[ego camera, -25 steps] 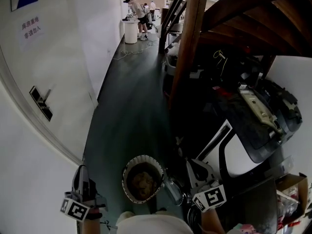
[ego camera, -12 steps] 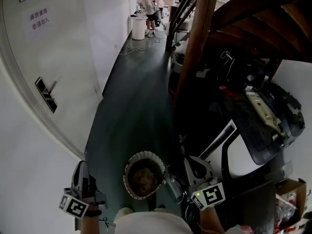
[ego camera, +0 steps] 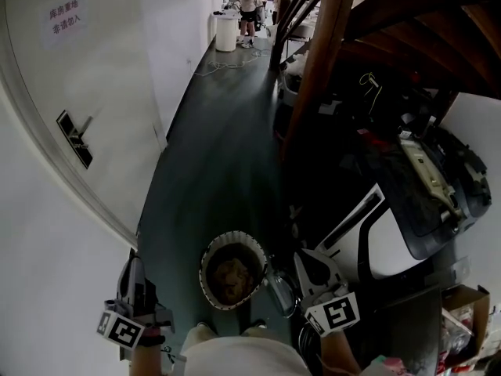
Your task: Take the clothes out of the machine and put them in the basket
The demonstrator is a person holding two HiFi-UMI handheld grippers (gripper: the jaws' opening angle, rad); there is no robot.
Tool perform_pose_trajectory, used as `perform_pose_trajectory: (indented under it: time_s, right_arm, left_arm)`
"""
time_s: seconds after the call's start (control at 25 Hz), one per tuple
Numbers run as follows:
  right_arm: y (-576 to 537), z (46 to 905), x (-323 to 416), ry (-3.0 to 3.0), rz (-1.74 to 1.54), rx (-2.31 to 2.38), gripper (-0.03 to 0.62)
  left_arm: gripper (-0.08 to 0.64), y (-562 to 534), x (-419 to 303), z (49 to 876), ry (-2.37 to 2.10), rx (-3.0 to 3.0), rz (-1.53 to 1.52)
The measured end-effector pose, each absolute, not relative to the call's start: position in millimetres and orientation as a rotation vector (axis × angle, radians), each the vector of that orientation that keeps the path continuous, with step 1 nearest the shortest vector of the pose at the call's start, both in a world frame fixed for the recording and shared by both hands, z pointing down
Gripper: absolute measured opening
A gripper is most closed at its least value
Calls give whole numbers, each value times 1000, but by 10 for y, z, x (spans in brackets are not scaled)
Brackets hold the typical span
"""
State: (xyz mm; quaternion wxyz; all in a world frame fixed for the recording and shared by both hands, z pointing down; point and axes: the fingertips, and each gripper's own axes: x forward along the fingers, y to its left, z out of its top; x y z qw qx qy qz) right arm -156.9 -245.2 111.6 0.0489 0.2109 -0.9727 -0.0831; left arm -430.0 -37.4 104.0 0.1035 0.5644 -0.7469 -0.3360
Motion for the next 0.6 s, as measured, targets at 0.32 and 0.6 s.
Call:
perform_pose_trajectory:
  time_s: [0.32, 0.6]
  right_arm:
    - [-2358, 1118, -1634, -2969, -262, 627, 12]
    - [-2298, 1129, -1685, -2964, -254, 630, 12]
  left_arm:
    - [14, -300, -4328, 1062, -2198, 1662, -1011]
    - [14, -256, -4371, 1076, -2193, 1658, -1012]
